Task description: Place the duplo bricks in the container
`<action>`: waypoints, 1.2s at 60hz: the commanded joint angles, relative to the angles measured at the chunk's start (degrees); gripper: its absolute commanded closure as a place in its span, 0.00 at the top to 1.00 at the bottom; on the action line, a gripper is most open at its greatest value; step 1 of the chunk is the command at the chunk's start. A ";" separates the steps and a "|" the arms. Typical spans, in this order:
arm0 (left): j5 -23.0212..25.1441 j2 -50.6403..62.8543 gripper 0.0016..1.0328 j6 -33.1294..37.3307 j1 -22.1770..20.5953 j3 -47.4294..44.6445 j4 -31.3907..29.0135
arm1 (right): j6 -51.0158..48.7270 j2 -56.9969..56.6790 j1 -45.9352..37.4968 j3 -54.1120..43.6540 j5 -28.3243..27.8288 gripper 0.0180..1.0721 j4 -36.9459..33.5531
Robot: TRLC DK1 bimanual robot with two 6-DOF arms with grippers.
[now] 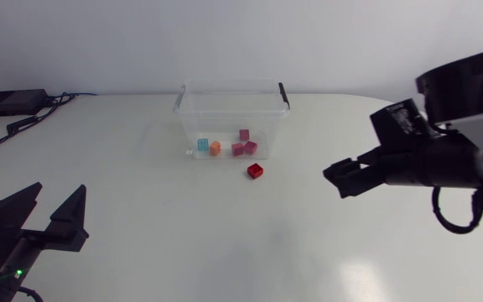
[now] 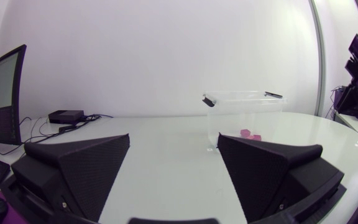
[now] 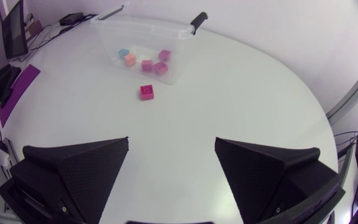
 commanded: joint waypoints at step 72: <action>-0.08 -0.71 0.96 0.81 -0.28 -1.02 0.49 | 1.03 52.08 9.87 27.99 3.65 0.96 11.64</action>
